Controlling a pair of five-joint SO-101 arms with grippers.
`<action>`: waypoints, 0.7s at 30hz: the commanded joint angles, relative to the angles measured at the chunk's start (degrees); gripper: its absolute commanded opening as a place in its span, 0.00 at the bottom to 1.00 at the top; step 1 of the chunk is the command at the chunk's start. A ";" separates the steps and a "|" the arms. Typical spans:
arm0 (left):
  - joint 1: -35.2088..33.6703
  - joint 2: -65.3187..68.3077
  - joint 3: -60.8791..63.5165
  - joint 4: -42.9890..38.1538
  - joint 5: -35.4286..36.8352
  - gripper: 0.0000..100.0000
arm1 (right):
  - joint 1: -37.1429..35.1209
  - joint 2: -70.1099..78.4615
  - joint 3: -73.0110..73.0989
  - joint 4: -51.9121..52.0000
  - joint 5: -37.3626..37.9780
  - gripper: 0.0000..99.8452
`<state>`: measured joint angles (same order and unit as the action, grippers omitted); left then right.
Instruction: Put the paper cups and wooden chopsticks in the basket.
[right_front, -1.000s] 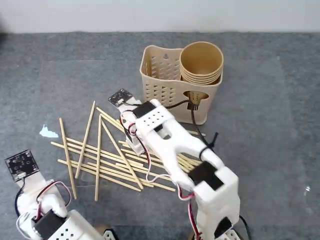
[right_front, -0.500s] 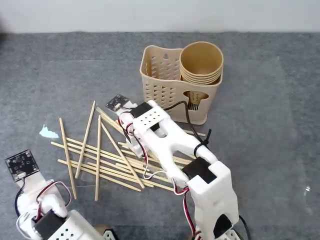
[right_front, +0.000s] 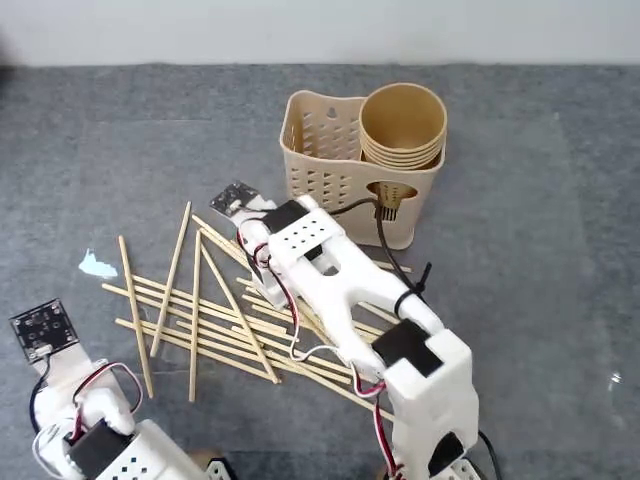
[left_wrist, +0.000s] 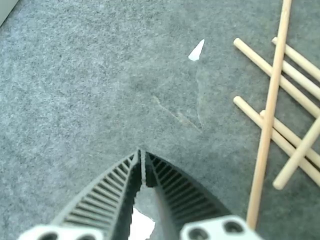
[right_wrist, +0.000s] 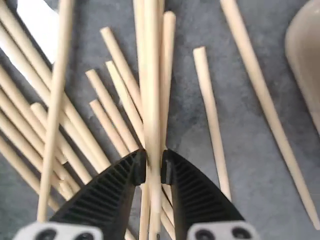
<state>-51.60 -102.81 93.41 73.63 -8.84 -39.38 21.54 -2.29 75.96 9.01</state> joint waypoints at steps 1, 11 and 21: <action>0.79 0.26 -0.22 -0.97 -0.62 0.02 | -0.13 -5.67 -2.37 2.86 2.11 0.06; 1.49 0.26 -0.13 -0.97 -0.62 0.02 | 0.75 -6.46 -2.37 4.35 2.99 0.01; 1.49 0.26 -0.13 -0.97 -0.62 0.02 | 0.66 -6.46 -13.71 15.43 2.81 0.01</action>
<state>-50.20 -102.81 93.41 73.63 -8.92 -39.30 19.16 -9.14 86.95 11.47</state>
